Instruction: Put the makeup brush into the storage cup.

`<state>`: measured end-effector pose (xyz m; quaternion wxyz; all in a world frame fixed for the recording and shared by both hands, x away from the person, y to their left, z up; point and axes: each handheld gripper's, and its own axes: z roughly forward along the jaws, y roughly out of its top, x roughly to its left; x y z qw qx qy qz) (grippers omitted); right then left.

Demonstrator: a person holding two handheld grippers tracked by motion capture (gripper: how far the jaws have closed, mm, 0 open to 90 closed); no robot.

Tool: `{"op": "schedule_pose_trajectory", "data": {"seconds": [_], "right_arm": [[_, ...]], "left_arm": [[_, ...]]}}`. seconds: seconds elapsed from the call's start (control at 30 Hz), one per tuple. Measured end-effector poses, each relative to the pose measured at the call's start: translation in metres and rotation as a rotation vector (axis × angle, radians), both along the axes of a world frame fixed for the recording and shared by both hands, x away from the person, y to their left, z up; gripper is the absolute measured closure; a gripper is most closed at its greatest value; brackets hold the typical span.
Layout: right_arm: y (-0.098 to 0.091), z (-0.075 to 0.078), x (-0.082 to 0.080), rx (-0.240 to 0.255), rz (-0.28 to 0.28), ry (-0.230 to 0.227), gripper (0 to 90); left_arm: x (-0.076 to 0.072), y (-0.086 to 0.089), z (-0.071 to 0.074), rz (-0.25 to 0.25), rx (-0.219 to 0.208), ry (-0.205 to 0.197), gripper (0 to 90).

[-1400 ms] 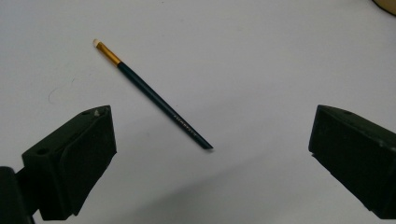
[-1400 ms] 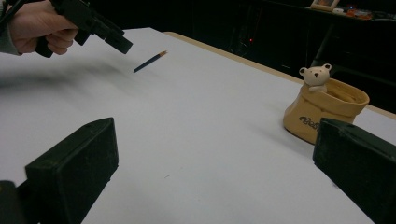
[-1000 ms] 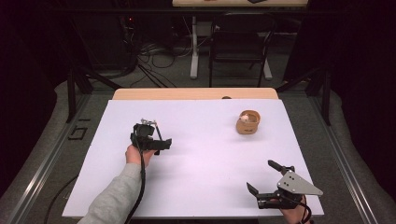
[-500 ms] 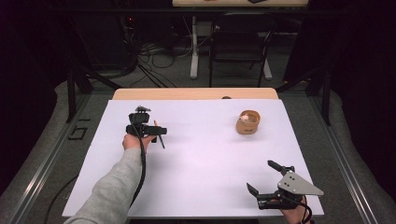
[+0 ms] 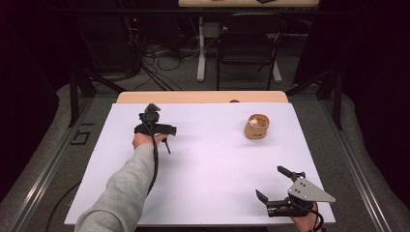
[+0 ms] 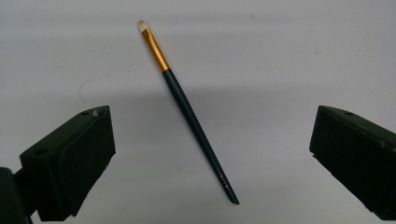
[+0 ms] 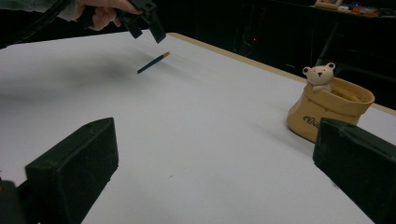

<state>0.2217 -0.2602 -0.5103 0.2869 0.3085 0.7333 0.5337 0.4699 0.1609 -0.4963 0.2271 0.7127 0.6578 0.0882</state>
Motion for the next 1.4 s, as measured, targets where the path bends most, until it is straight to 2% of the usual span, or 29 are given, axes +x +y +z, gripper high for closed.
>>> {"op": "schedule_pose_trajectory", "data": {"seconds": [0.1,0.33,0.63,0.77,1.0,1.27,1.4], "right_arm": [[0.000,0.000,0.000,0.002,0.000,-0.001,0.0],[0.000,0.000,0.000,0.001,0.001,0.002,0.0],[0.000,0.000,0.000,0.001,0.002,0.004,0.0],[0.000,0.000,0.000,0.004,0.003,0.004,0.0],[0.000,0.000,0.000,0.005,0.001,0.007,0.0],[0.000,0.000,0.001,-0.006,-0.002,0.007,0.0],[0.000,0.000,0.000,-0.005,-0.001,0.007,0.0]], "left_arm": [[0.002,-0.002,0.000,0.007,0.006,0.010,1.2],[0.007,0.000,-0.005,0.033,0.004,0.034,15.5],[0.013,0.002,-0.012,0.096,0.007,0.043,26.1],[0.015,0.002,-0.014,0.109,0.007,0.049,32.1],[0.018,0.000,-0.019,0.136,0.043,0.051,42.3],[0.020,-0.006,-0.025,0.144,0.071,0.072,47.6],[0.021,-0.007,-0.028,0.165,0.086,0.070,52.0]]}}
